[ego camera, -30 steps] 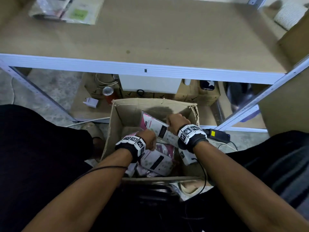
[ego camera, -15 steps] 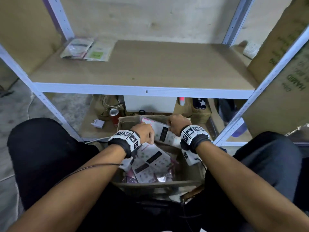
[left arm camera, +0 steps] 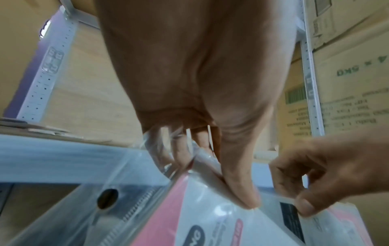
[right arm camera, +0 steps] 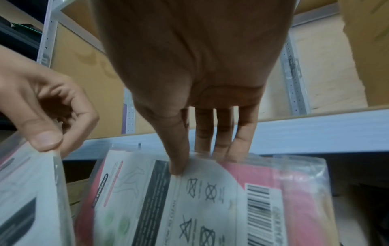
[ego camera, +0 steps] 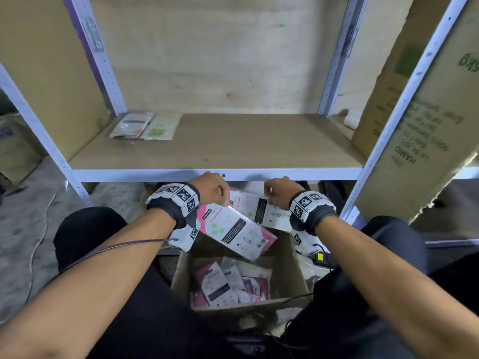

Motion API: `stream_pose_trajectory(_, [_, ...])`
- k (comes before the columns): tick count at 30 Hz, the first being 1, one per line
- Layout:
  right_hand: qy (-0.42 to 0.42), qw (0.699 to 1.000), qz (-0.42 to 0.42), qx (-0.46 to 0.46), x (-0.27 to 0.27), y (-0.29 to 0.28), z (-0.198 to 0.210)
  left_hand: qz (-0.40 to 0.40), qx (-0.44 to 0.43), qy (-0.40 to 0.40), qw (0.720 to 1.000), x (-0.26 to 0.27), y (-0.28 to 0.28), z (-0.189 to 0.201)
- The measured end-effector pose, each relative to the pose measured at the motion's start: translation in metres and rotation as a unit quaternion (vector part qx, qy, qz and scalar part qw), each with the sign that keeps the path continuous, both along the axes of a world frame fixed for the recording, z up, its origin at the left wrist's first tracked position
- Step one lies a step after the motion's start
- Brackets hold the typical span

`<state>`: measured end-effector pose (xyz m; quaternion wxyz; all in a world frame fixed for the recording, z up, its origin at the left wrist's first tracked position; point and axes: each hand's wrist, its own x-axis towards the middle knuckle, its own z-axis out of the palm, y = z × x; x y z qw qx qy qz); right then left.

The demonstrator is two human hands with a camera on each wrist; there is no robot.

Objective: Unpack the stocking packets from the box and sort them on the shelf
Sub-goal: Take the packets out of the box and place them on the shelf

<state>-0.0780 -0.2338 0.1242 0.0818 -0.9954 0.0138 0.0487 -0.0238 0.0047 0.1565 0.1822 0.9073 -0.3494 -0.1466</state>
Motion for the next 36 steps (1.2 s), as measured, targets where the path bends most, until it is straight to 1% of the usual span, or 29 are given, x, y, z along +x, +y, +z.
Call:
stream_pose_trajectory(5, [-0.022,0.999,-0.019,0.031,-0.004,-0.019,0.028,0.025,-0.025,0.001,0.999,0.010,0.011,0.039])
stream_pose_trajectory(11, [-0.061,0.989,-0.030,0.132,-0.009,-0.043,0.041,0.045,-0.064,0.045,0.996,0.034,0.036,0.069])
stream_pose_trajectory(14, [-0.073,0.980,-0.038,0.180,-0.011,-0.052,0.041,0.070,-0.114,0.073,0.988,0.046,0.050,0.076])
stream_pose_trajectory(16, [-0.077,0.971,-0.042,0.224,-0.009,-0.055,0.040,0.097,-0.159,0.089,0.978,0.053,0.059,0.075])
stream_pose_trajectory(18, [-0.093,0.952,-0.048,0.288,-0.007,-0.055,0.040,0.136,-0.233,0.126,0.955,0.057,0.066,0.069])
stream_pose_trajectory(19, [-0.101,0.939,-0.049,0.326,-0.006,-0.053,0.041,0.161,-0.286,0.149,0.933,0.056,0.068,0.064])
stream_pose_trajectory(22, [-0.130,0.896,-0.058,0.421,0.001,-0.048,0.043,0.233,-0.432,0.204,0.847,0.052,0.068,0.051])
stream_pose_trajectory(23, [-0.138,0.884,-0.067,0.442,0.003,-0.046,0.043,0.247,-0.467,0.218,0.821,0.052,0.068,0.046])
stream_pose_trajectory(25, [-0.137,0.860,-0.087,0.483,0.011,-0.042,0.045,0.264,-0.508,0.239,0.784,0.053,0.066,0.041])
stream_pose_trajectory(28, [-0.115,0.837,-0.111,0.523,0.025,-0.037,0.045,0.308,-0.535,0.254,0.744,0.060,0.064,0.035])
stream_pose_trajectory(31, [-0.106,0.816,-0.126,0.555,0.041,-0.028,0.044,0.362,-0.563,0.236,0.705,0.071,0.062,0.029])
stream_pose_trajectory(34, [-0.102,0.802,-0.143,0.571,0.061,-0.017,0.041,0.398,-0.567,0.225,0.685,0.086,0.061,0.022])
stream_pose_trajectory(36, [-0.095,0.785,-0.153,0.592,0.075,-0.009,0.039,0.414,-0.571,0.220,0.674,0.096,0.061,0.018])
